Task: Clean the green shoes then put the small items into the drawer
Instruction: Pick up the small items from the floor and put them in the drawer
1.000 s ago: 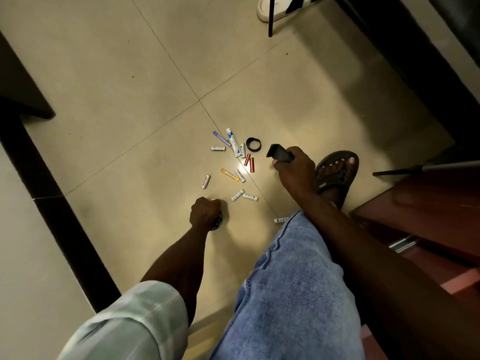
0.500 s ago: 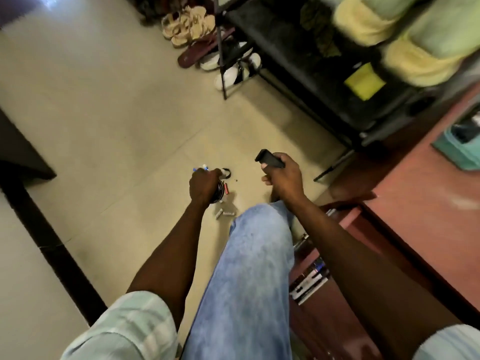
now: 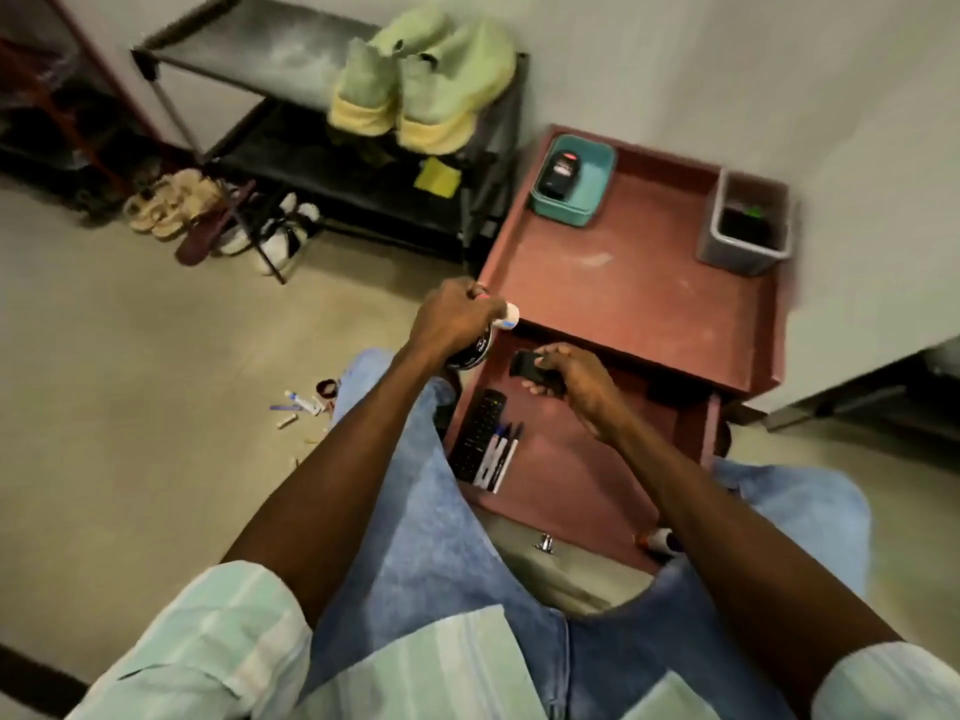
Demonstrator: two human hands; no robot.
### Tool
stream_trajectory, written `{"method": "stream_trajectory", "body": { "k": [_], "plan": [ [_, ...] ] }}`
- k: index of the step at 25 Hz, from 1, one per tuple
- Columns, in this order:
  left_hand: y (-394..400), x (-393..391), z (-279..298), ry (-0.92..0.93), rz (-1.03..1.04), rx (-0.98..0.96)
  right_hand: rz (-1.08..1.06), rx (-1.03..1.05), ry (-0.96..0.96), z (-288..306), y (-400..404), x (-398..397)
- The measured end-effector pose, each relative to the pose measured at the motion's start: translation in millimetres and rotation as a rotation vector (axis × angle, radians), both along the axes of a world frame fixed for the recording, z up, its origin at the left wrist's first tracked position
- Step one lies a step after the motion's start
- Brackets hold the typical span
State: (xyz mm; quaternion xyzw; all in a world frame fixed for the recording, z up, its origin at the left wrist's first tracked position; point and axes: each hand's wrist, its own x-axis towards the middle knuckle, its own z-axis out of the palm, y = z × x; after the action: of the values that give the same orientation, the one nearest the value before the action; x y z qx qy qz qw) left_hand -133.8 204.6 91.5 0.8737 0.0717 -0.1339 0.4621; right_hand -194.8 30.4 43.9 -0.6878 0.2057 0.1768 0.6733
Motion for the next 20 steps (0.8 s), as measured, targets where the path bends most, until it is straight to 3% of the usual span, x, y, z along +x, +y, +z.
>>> {"method": "stream_trajectory", "body": {
  "k": [4,7,12,18,20],
  "plan": [
    [-43.6,-7.7,-28.6,0.053,-0.167,0.162,0.136,-0.351,0.166,-40.9,-42.4,-24.8],
    [-62.1,-8.5,-46.6,0.059,-0.257,0.327,0.464,-0.693,0.283,-70.2,-60.1,-33.1],
    [-73.5,5.3,-55.5,0.064,-0.277,0.411,0.591,-0.670,0.332,-108.7,-35.7,-49.8],
    [-58.4,13.8,-65.6,0.041,-0.204,0.397,0.801,-0.928,0.225,-150.5,6.0,-70.8],
    [-57.5,13.4,-66.0,0.037,-0.210,0.387,0.782,-0.913,0.248,-155.6,5.6,-75.4]
  ]
}}
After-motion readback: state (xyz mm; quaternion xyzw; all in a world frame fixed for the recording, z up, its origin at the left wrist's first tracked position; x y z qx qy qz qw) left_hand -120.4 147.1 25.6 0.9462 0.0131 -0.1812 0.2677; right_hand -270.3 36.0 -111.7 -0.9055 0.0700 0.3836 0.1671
